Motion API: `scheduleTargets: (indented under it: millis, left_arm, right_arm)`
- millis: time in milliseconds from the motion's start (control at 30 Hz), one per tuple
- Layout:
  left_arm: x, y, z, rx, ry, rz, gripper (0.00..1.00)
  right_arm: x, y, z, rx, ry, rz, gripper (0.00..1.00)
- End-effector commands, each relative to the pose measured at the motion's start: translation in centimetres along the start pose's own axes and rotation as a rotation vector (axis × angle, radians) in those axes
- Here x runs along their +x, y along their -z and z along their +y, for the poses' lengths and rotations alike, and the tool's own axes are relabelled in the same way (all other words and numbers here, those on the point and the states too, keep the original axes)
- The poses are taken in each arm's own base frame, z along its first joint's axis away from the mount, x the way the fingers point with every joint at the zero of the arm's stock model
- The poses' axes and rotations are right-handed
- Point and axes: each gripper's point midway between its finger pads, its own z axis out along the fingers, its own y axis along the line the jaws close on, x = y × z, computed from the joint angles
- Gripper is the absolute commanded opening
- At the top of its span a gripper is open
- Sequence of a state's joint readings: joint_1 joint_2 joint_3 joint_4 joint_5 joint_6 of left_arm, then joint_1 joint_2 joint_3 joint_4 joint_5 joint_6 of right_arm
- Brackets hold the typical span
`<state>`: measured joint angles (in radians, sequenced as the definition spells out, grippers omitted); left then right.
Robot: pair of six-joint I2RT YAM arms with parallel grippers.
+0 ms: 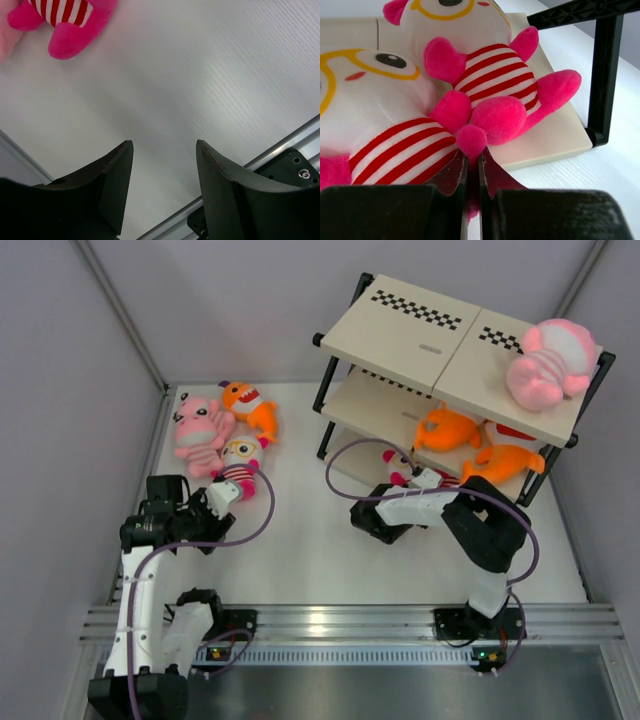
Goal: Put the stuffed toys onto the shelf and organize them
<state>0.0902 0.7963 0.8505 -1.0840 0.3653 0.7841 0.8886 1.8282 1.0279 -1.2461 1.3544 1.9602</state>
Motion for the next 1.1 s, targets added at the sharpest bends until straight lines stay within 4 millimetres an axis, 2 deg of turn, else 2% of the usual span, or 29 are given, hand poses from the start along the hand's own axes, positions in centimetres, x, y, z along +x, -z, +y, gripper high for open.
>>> scheduleTargets:
  millis: [0, 67, 100, 167, 200, 333, 400, 433, 533, 600, 733, 933, 1000, 1067]
  left_arm:
    - [-0.2, 0.2, 0.4, -0.020, -0.010, -0.009, 0.59]
    - [-0.2, 0.2, 0.4, -0.017, -0.014, -0.007, 0.59]
    - [-0.3, 0.2, 0.4, -0.019, -0.015, -0.009, 0.59]
    - [-0.3, 0.2, 0.4, -0.020, -0.011, -0.011, 0.59]
    - [-0.3, 0.2, 0.4, -0.022, -0.010, -0.011, 0.59]
    - [0.0, 0.3, 0.5, -0.035, -0.017, -0.006, 0.59]
    - [0.2, 0.3, 0.6, -0.041, -0.026, 0.005, 0.59]
    - [0.3, 0.3, 0.7, -0.046, -0.030, 0.012, 0.59]
    - [0.4, 0.4, 0.9, -0.052, -0.036, 0.018, 0.59]
    - [0.3, 0.4, 0.9, -0.048, -0.041, 0.014, 0.59]
    - [0.2, 0.2, 0.7, -0.036, -0.039, 0.008, 0.59]
    - [0.8, 0.2, 0.9, -0.049, -0.059, 0.033, 0.59]
    - [1.1, 0.1, 0.9, -0.051, -0.063, 0.039, 0.59]
    - [1.0, 0.2, 0.9, -0.056, -0.065, 0.038, 0.59]
  right_arm:
    - [-1.0, 0.2, 0.6, 0.015, -0.435, 0.002, 0.00]
    - [-0.9, 0.1, 1.5, 0.011, -0.439, 0.033, 0.00]
    - [-0.5, 0.1, 2.9, -0.009, -0.436, 0.062, 0.00]
    - [0.1, -0.3, 3.6, -0.001, -0.444, 0.117, 0.00]
    - [0.3, -0.4, 4.6, -0.017, -0.457, 0.138, 0.00]
    - [0.4, -0.7, 5.4, -0.013, -0.450, 0.165, 0.01]
    - [0.3, -0.6, 5.4, -0.009, -0.427, 0.167, 0.12]
    - [0.3, -0.5, 4.8, -0.001, -0.393, 0.164, 0.21]
    - [-0.2, -0.2, 4.0, -0.009, -0.374, 0.136, 0.29]
    - [-1.2, 0.7, 3.5, -0.048, -0.351, 0.094, 0.34]
    - [-2.6, 2.4, 2.6, -0.104, -0.298, 0.043, 0.56]
    - [-4.6, 4.3, 1.1, -0.184, -0.228, -0.031, 0.73]
    - [-5.3, 4.9, 1.0, -0.213, -0.191, -0.060, 0.76]
    - [-6.9, 6.3, 1.2, -0.278, -0.100, -0.132, 0.83]
